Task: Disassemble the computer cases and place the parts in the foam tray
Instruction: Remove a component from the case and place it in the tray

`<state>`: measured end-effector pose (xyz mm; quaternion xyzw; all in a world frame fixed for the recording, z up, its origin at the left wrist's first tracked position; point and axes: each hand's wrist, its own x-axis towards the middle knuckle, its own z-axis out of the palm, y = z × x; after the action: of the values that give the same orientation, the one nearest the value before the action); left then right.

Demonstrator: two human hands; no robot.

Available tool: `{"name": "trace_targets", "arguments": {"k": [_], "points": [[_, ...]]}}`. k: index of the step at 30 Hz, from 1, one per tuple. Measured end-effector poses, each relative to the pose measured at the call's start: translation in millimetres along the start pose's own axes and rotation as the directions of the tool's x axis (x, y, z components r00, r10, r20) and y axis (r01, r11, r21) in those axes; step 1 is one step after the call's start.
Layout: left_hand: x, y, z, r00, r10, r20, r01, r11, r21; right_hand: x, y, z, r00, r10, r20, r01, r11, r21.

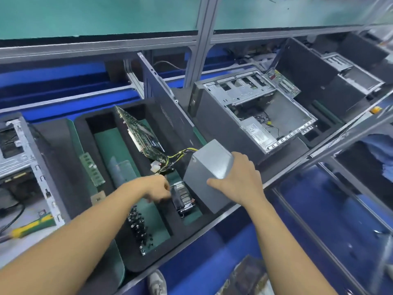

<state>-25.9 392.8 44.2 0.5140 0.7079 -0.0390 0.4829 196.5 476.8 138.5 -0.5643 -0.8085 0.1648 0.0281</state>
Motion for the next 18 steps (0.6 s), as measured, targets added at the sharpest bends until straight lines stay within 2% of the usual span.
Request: {"name": "trace_targets", "arguments": {"k": [2, 4, 7, 10, 14, 18], "points": [[17.5, 14.5, 29.7, 0.982, 0.012, -0.189, 0.018, 0.988, 0.156, 0.1, -5.8, 5.7, 1.000, 0.003, -0.002, -0.003, 1.000, -0.018], [30.1, 25.3, 54.6, 0.954, -0.015, -0.299, 0.081, 0.974, 0.210, 0.1, -9.8, 10.8, 1.000, 0.017, -0.016, -0.018, 0.999, -0.034], [47.7, 31.4, 77.3, 0.921, -0.071, -0.383, 0.217, 0.910, 0.353, 0.2, -11.1, 15.3, 0.997, 0.037, -0.069, -0.042, 0.997, -0.068], [62.2, 32.2, 88.3, 0.905, -0.099, -0.414, 0.292, 0.852, 0.435, 0.0, -8.2, 15.4, 0.993, 0.034, -0.109, -0.046, 0.993, -0.106], [77.8, 33.6, 96.4, 0.856, -0.088, -0.509, 0.342, 0.836, 0.430, -2.0, -1.9, 15.4, 0.993, 0.055, -0.107, -0.064, 0.994, -0.088], [80.0, 37.3, 96.1, 0.839, -0.080, -0.538, 0.307, 0.886, 0.347, -4.7, 0.9, 19.5, 0.996, 0.078, -0.052, -0.081, 0.995, -0.056]]}}
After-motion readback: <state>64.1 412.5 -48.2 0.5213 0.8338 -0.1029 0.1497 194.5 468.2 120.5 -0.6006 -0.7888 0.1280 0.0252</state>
